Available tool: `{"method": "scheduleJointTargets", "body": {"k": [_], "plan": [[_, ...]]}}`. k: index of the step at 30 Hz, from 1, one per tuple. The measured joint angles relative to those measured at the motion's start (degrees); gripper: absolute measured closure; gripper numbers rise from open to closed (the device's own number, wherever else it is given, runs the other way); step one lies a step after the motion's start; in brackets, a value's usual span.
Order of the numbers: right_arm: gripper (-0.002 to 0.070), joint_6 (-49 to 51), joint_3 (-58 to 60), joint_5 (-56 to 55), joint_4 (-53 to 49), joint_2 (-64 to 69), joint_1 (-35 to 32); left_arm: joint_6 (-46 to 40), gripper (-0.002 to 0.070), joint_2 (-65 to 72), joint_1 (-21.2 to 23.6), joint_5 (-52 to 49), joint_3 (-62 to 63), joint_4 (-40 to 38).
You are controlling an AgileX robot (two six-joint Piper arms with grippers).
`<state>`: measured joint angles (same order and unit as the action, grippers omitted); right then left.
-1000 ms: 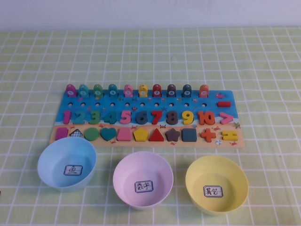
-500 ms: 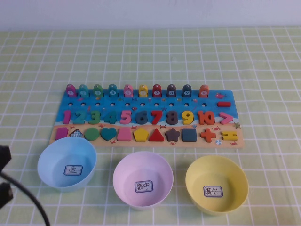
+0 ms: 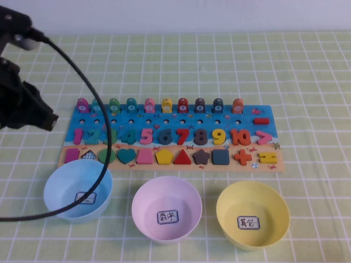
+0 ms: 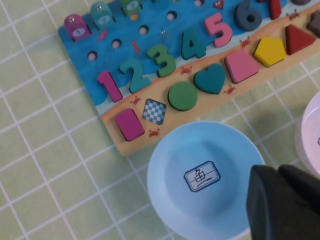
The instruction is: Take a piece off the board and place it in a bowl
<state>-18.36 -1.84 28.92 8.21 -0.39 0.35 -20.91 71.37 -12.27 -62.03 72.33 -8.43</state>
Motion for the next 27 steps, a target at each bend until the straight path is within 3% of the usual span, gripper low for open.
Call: {"method": "scheduleJointTargets", "body": {"k": [4,10,19,27], "plan": [[0.0694,0.0,0.0,0.0,0.0,0.0,0.0,3.3,0.0679,7.6,-3.5,-2.9,7.8,7.5],[0.0694,0.0,0.0,0.0,0.0,0.0,0.0,7.5,0.0680,14.8,-4.1,-4.4,16.3,13.9],[0.0694,0.0,0.0,0.0,0.0,0.0,0.0,11.5,0.0680,25.3,-4.3,-8.8,25.4,15.3],[0.0694,0.0,0.0,0.0,0.0,0.0,0.0,14.7,0.0679,33.8,-4.3,-6.7,30.3,15.4]]}}
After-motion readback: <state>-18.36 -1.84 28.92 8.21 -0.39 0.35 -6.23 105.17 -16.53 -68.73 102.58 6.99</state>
